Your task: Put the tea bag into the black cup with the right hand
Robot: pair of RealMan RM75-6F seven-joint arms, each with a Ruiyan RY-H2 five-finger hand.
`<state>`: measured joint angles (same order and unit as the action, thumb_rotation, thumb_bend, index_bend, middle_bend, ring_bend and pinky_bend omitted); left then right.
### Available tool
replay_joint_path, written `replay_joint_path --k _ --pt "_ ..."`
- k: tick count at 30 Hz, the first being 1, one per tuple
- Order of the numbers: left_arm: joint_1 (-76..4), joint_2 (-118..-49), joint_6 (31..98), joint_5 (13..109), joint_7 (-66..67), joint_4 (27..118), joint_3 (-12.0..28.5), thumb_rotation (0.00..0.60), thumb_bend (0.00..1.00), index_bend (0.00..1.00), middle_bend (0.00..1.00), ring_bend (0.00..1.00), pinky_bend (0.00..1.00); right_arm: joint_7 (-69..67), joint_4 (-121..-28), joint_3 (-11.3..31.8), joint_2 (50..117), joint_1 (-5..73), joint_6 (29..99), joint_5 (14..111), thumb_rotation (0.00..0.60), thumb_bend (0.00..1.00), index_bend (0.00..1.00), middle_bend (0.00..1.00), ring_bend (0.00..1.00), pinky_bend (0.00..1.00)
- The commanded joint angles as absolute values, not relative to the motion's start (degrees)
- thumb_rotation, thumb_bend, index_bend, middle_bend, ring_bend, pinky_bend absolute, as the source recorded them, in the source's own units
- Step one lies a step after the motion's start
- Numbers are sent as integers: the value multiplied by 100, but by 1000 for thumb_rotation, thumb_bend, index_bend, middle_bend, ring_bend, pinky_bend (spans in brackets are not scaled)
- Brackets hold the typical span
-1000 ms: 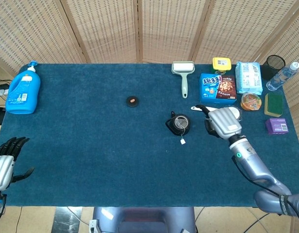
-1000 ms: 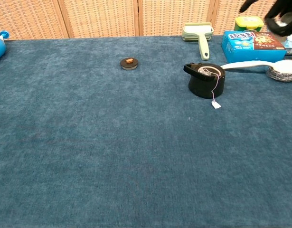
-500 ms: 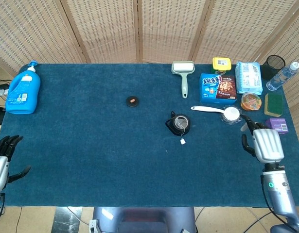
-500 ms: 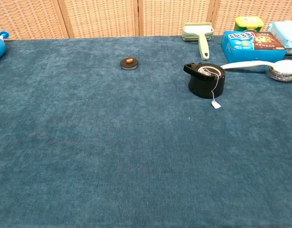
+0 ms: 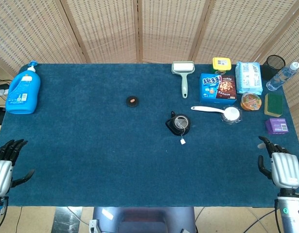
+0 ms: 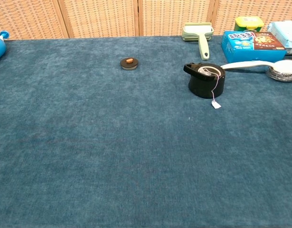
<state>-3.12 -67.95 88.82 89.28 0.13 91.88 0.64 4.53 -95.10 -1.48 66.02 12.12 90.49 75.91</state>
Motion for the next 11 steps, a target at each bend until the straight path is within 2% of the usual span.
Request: replay_joint_path --k 1,11 --pt "-330 -6791 8836 8953 87 9259 40 600 252 128 122 70 111 388 -9466 -137 6627 1132 8992 7640 600 612 179 367 388 425" --pt "-308 -6786 8852 8961 175 9350 33 600 251 127 122 70 112 239 -9366 45 6670 975 8915 7751 600 611 183 367 387 415"
